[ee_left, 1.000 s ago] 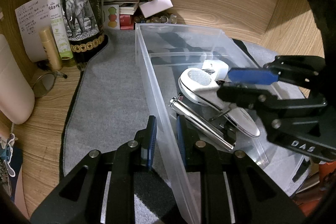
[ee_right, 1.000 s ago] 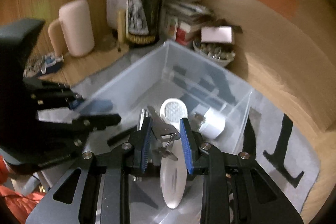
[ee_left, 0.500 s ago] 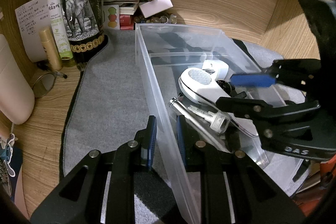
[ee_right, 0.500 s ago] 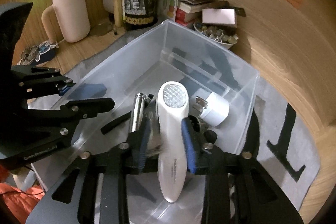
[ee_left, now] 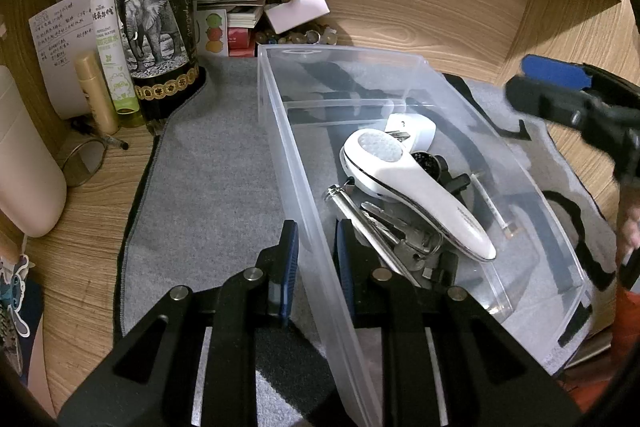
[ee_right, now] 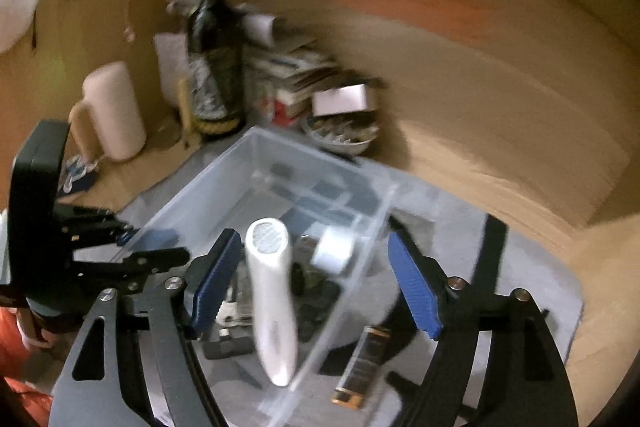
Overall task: Organize rigid objects
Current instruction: 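Lower the keys into the clear box and open the right tool, then grasp the black-and-gold lighter with the right tool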
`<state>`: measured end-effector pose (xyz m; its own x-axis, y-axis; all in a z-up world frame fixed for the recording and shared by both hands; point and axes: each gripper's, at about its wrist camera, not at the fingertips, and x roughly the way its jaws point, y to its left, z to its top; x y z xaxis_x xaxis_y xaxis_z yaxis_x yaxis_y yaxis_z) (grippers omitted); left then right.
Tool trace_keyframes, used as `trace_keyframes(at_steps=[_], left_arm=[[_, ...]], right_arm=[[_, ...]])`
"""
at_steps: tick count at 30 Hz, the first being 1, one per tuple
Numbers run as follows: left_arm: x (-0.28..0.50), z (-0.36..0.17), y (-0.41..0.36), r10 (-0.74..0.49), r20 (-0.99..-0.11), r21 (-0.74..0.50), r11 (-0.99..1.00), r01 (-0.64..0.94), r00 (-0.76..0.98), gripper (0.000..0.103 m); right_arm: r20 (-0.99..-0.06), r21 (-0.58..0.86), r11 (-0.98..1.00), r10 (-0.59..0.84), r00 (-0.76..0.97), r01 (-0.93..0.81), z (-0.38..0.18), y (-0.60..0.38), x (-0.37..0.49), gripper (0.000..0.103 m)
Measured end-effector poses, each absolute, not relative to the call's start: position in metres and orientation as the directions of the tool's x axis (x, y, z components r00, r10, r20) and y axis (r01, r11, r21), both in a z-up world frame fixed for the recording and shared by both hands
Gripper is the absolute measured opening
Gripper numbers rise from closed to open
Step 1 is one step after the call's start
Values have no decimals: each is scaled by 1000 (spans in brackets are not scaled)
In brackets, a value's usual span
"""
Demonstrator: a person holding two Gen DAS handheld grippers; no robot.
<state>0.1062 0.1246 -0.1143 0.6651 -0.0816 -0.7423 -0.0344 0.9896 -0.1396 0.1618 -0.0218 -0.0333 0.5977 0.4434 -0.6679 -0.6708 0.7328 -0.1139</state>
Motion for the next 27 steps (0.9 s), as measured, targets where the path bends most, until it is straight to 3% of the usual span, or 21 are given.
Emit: trace_keyframes(at_steps=[8, 23, 26, 27], left_arm=[[106, -114, 125, -81, -743, -138, 990, -34, 665, 18], [107, -115, 125, -77, -744, -135, 990, -37, 663, 18], [107, -115, 125, -77, -744, -135, 990, -36, 663, 18], [107, -115, 125, -77, -744, -135, 990, -36, 663, 18]], right_arm=[[-667, -44, 835, 384, 639, -548, -38, -74, 183, 74], [-824, 47, 857, 324, 464, -514, -127, -97, 190, 72], [-832, 12, 852, 299, 467, -524, -137, -95, 187, 58], [-824, -16, 849, 288, 488, -528, -137, -94, 185, 48]])
